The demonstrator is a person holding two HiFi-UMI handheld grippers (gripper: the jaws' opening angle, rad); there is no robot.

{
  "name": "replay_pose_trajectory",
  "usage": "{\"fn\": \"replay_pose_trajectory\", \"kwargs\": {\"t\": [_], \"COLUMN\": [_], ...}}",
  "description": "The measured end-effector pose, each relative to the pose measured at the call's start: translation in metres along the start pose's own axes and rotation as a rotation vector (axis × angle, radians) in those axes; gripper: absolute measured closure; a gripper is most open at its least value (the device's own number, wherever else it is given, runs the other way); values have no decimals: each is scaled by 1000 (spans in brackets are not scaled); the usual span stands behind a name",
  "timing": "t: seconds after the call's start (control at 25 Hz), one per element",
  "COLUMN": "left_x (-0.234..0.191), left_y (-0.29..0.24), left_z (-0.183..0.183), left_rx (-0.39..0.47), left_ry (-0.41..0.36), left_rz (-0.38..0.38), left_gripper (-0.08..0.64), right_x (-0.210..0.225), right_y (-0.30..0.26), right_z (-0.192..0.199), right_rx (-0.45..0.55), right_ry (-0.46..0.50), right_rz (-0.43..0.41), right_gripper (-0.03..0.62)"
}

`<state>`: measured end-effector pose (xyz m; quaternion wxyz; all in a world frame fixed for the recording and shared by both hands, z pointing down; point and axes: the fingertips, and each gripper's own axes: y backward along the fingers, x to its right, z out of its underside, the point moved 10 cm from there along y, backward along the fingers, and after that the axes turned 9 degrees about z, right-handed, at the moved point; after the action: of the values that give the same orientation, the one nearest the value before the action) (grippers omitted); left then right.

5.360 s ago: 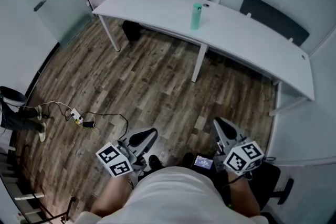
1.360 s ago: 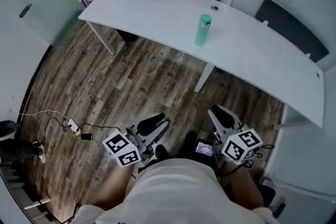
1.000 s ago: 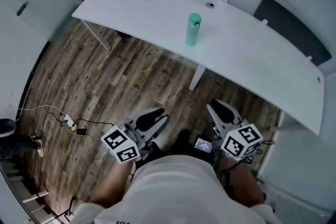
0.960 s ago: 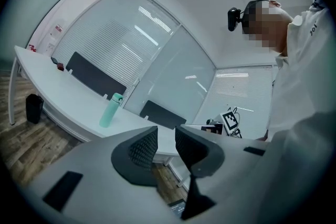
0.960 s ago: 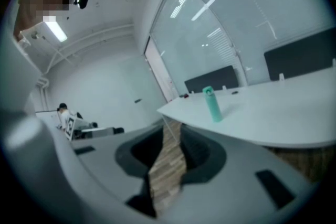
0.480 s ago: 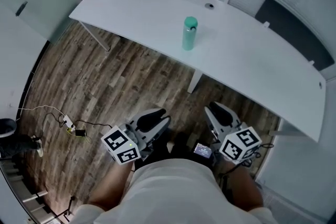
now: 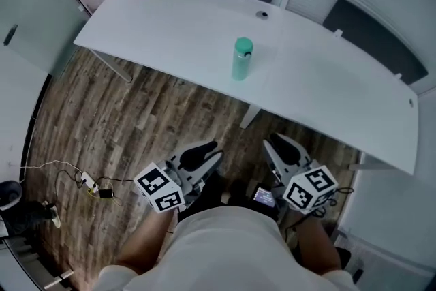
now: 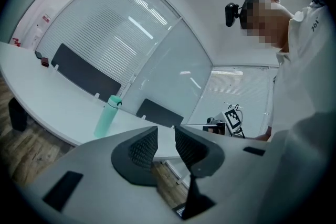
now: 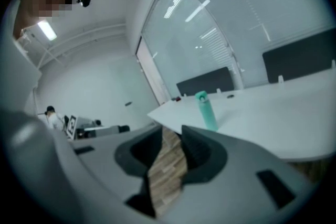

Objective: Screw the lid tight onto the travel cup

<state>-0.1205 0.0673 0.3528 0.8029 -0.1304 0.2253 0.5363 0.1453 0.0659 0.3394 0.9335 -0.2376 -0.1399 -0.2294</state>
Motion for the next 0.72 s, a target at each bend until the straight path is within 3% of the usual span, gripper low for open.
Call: {"fn": "replay_pose_trajectory", "kwargs": {"t": [0.48,0.72], "left_x": [-76,-96], "left_y": [19,7], "left_z": [-21,-23], "left_rx": [-53,-71], "left_ry": [21,5], "left_rz": [48,39], "left_gripper": [448,434], "right_x": [-23,-13], "right_y": [-66,-81], "right_z": [-14,-18], "right_rx": [-14,-25], "right_ry": [11,15], "right_rz": [80,96], "right_gripper": [483,482]}}
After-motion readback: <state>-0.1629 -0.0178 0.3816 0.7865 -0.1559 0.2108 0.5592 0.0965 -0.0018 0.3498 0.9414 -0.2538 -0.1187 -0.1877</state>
